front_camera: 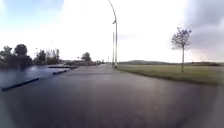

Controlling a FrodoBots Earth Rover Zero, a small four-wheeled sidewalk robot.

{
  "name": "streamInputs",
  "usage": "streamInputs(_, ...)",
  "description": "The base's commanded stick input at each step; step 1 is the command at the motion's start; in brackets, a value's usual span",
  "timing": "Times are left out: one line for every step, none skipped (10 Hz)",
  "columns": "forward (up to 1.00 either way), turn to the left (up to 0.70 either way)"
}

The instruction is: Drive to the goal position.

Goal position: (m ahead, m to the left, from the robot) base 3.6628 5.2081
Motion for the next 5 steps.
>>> streamInputs(0.45, 0.0)
streamInputs(0.45, 0.0)
streamInputs(0.45, 0.0)
streamInputs(0.45, 0.0)
streamInputs(0.45, 0.0)
